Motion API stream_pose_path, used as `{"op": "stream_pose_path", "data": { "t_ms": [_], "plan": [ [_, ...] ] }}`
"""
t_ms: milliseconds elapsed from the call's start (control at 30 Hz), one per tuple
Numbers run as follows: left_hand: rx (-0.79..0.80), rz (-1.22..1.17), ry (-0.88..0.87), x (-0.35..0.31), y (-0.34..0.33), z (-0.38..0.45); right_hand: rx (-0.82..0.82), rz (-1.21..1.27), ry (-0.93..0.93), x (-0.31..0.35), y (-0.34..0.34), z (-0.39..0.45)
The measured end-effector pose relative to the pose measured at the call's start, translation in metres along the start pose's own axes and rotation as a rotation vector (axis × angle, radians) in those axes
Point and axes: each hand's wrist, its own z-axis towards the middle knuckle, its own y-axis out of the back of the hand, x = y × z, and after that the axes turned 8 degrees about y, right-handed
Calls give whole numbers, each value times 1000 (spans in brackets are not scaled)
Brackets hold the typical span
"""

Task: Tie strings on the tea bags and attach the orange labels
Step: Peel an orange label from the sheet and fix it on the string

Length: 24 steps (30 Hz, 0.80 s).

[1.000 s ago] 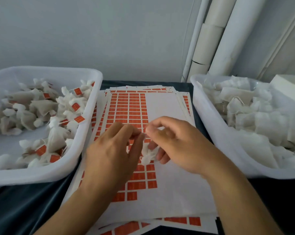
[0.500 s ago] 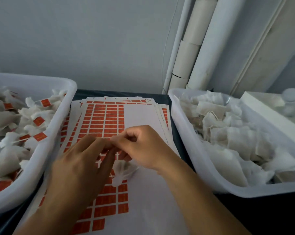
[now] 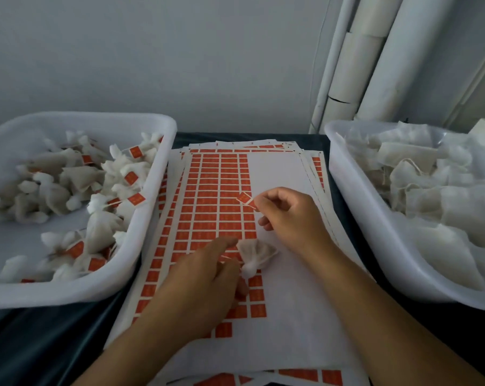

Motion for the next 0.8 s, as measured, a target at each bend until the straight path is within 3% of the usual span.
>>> {"op": "stream_pose_path", "data": {
  "t_ms": [167,700,800],
  "plan": [
    [104,-143,-60,0,2,4,34,64,-30,-4,-7,-3],
    [-32,-327,-57,4,-7,-9,-7,133,-36,-6,-6,-5],
    [86,-337,-50,2,-6,-17,-18,141,-44,-6,-6,-4]
  ]
}}
